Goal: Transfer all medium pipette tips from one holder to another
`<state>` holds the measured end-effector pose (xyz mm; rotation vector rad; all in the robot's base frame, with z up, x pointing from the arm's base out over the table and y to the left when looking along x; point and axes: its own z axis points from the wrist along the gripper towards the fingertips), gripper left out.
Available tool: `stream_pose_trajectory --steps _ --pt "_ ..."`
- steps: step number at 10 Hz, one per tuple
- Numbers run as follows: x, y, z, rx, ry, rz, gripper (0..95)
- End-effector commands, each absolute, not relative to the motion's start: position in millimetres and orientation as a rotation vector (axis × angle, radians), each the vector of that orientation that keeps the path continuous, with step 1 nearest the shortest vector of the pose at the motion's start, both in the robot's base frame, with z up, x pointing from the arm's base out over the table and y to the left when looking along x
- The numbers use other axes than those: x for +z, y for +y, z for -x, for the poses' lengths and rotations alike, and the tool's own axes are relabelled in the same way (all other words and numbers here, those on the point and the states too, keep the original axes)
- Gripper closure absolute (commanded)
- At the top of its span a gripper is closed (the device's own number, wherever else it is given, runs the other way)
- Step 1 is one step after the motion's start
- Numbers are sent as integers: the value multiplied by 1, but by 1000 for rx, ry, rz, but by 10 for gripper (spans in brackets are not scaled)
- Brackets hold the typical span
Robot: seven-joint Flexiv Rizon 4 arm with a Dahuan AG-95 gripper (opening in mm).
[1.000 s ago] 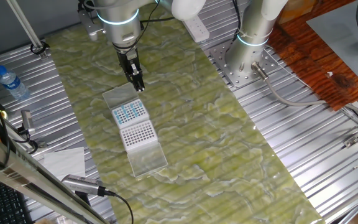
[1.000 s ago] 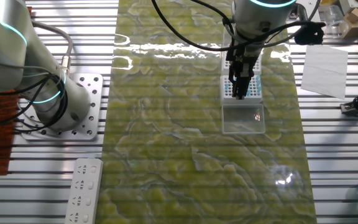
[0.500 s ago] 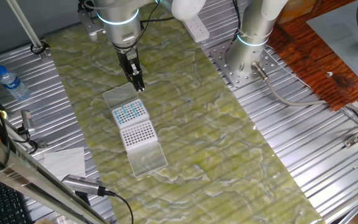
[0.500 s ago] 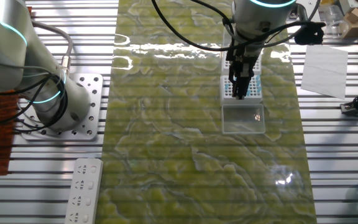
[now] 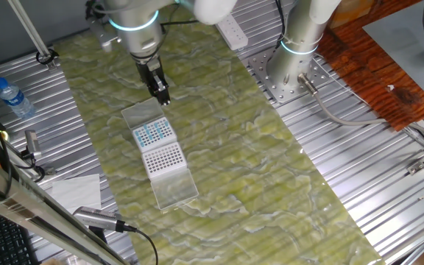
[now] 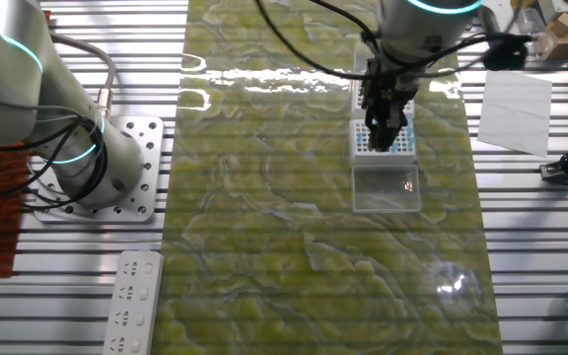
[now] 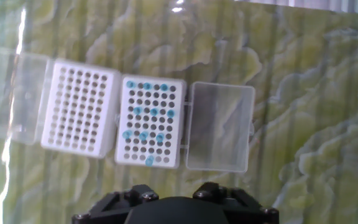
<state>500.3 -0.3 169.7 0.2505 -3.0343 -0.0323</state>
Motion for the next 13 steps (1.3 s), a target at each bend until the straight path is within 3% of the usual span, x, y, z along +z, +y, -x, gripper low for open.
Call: stream_pose_trajectory --steps 1,13 --pt "170 0 -500 -43 -2973 -353 950" --pt "171 0 -500 -38 -2998 -265 950"
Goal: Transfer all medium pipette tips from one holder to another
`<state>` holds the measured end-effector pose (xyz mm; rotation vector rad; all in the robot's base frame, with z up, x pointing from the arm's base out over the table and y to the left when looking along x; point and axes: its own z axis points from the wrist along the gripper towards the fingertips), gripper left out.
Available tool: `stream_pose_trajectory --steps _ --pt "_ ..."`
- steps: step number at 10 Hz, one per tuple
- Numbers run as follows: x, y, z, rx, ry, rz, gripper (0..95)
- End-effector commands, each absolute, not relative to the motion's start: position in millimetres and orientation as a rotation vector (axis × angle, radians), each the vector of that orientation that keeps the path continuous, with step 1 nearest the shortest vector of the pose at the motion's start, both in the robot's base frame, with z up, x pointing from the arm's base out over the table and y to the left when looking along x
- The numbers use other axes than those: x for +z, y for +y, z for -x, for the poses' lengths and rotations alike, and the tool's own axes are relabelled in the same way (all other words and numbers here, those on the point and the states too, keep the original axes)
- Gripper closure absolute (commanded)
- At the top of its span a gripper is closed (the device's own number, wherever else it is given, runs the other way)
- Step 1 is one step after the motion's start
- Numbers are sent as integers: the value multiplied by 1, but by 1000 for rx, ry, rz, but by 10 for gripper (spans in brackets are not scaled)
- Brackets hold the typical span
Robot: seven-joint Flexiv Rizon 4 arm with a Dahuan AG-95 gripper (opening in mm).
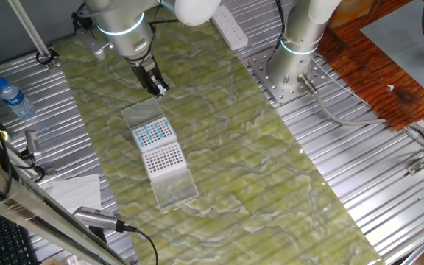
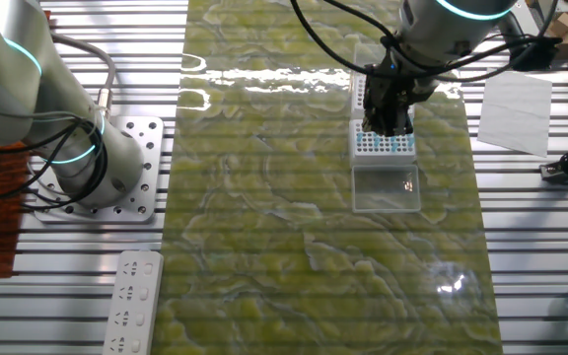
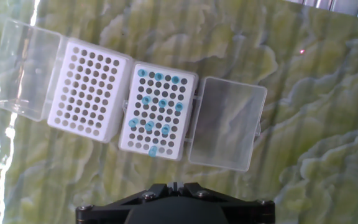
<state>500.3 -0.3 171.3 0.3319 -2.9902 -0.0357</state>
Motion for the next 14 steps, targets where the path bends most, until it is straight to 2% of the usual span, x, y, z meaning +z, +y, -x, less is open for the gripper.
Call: stream_pose_trajectory --steps 1,5,14 --pt "171 0 -500 -36 -3002 -240 950" --pt "171 0 -500 -120 -2966 -391 950" --pt "171 0 -500 -135 -2962 -415 950"
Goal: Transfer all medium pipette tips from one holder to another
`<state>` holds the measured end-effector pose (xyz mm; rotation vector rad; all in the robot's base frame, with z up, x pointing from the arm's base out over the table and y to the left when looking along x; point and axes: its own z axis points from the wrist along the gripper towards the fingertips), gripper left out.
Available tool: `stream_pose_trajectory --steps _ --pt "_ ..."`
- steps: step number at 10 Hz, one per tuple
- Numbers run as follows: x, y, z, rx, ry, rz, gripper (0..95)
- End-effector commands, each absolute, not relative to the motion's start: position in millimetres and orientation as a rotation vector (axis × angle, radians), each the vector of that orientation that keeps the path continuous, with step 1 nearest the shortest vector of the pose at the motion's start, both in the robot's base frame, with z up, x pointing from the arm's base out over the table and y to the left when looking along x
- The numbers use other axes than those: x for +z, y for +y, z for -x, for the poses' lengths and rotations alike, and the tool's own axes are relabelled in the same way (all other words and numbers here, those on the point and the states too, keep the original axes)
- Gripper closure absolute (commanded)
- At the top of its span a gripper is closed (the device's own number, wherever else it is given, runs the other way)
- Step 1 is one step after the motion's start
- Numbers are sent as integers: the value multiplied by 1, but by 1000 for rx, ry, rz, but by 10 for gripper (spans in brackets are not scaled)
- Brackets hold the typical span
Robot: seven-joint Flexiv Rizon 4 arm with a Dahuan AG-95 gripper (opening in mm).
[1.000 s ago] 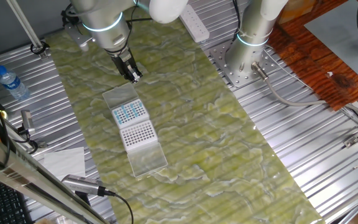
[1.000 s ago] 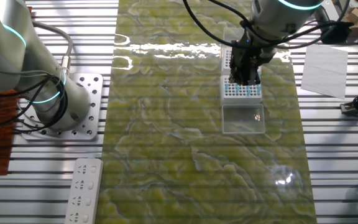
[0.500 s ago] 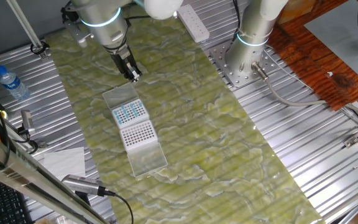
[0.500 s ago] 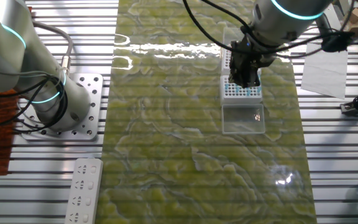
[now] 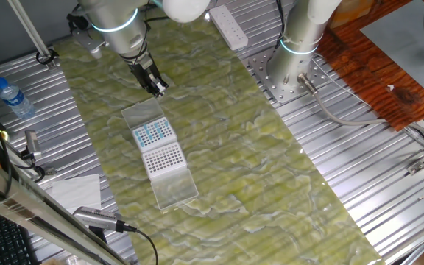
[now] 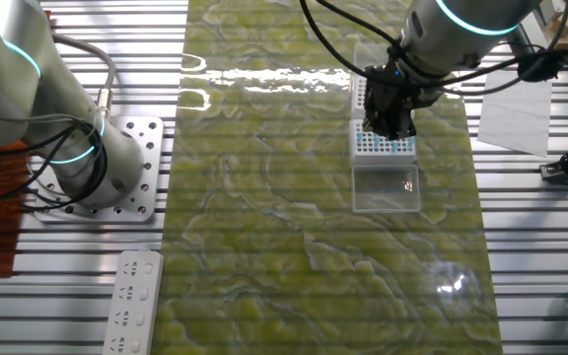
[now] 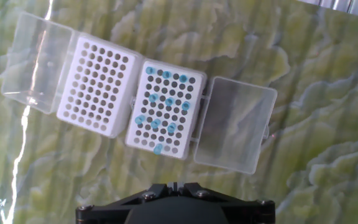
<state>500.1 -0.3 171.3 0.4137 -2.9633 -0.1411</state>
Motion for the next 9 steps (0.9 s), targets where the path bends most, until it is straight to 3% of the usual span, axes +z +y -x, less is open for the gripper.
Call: stream_pose_trajectory --steps 1,4,5,9 --pt "171 0 -500 -135 -2963 -418 950" --pt "171 0 -500 -141 -2966 -430 950" --pt "167 8 -515 -146 -2965 -447 760" --pt "143 37 -546 -132 -2972 -469 760"
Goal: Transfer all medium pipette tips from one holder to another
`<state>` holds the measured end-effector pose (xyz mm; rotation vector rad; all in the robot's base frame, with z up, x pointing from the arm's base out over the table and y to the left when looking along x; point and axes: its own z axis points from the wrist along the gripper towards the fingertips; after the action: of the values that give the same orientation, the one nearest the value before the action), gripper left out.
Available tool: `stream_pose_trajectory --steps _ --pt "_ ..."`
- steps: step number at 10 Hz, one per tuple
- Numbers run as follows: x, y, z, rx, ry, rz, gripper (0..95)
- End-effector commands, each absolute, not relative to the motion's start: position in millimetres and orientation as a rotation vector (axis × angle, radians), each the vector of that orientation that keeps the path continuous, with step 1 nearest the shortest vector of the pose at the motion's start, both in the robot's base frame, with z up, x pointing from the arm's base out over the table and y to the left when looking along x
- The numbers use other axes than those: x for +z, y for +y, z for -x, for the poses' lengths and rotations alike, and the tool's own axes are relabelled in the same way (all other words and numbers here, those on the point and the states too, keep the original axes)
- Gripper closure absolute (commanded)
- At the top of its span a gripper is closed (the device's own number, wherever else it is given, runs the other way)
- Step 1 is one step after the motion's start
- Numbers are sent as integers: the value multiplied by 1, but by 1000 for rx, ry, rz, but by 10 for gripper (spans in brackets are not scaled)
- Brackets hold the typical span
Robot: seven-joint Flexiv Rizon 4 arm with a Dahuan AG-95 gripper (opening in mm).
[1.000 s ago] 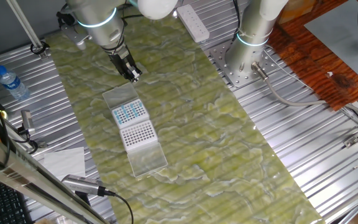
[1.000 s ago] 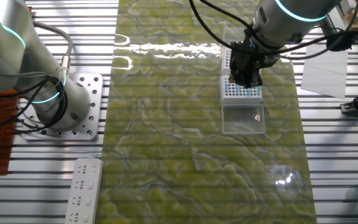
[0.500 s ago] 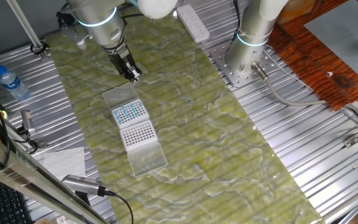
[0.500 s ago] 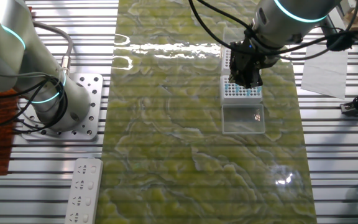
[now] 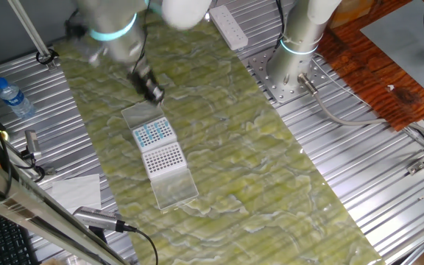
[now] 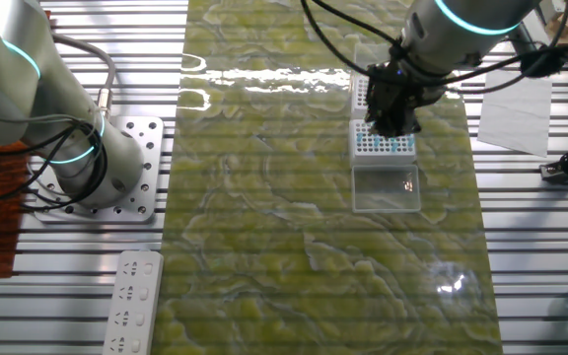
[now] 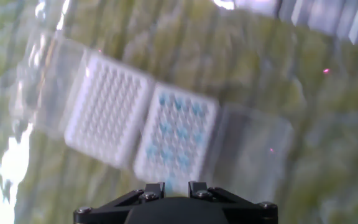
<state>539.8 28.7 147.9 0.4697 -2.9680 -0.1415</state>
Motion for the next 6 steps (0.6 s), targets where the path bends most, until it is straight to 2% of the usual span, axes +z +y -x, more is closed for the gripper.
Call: stream_pose_trajectory --steps 1,3,6 --pt "137 43 -551 -127 -2970 -467 760" --pt "130 45 -549 -121 -2970 -477 760" --pt "114 44 -526 -114 -2983 -474 760"
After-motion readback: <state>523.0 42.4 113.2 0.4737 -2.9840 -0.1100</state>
